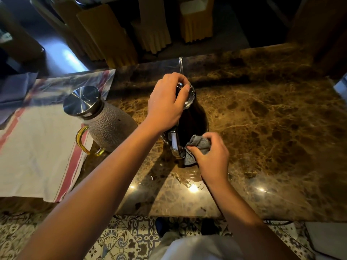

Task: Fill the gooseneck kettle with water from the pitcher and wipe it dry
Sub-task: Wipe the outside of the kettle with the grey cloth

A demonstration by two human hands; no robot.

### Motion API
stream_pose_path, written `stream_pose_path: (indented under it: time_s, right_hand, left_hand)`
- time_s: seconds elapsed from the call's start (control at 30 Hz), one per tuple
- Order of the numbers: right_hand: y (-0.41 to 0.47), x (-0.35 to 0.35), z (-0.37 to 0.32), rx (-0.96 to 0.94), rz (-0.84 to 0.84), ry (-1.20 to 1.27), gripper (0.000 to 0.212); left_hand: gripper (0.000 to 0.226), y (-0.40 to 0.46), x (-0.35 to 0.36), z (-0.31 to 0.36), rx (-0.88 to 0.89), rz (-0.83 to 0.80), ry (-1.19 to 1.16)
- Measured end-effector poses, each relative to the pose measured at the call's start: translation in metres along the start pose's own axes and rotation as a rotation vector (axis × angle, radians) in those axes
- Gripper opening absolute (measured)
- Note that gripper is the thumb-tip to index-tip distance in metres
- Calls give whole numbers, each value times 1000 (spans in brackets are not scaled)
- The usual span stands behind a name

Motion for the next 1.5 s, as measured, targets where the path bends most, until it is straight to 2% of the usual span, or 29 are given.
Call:
stream_pose_path:
  time_s: [0.1, 0.3, 0.43, 0.57, 0.73, 0.9, 1.0, 1.1, 1.3, 1.43, 1.5]
  right_hand:
    - [2, -2, -31, -109, 11, 100, 18]
    - [19, -38, -102, -270, 173, 183, 33]
    - [5, -27, -94, -337, 198, 71, 21]
    - [1, -12, -51, -264, 109, 14, 18]
    - [3, 8, -3, -77, -110, -257, 17]
    - [22, -14, 9, 69, -212, -30, 22]
    - [27, -47, -14, 8, -39, 189, 17]
    - [32, -49, -36, -45, 65, 262, 28]
    - [18, 18, -15, 61, -166, 325, 60]
    - [19, 14, 13, 228, -209, 327, 58]
    - [27, 8, -2, 179, -194, 361, 55]
  left_hand:
    - [21, 1, 0, -1, -5, 1, -2]
    - [19, 0, 0, 0, -13, 7, -10]
    - [21, 1, -1, -3, -27, -25, -89]
    - [19, 2, 1, -2, -9, -64, -57]
    - [20, 0, 2, -1, 6, -52, -51]
    - [13, 2, 2, -5, -20, -92, -122]
    - [10, 2, 3, -7, -31, -153, -282]
    - [6, 0, 4, -3, -5, -158, -313]
    - [9, -1, 6, -3, -26, -149, -351]
    - [10, -3, 5, 0, -8, -127, -307]
    - [7, -1, 6, -2, -28, -146, -331]
Point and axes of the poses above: each hand's wrist, its own y-axis towards the middle knuckle, its own x-axis out of the palm, z = x × y, the point moved 10 cm from there along y, towards the middle knuckle, and after that the axes turned 12 degrees about -z, right-handed, at the moved point
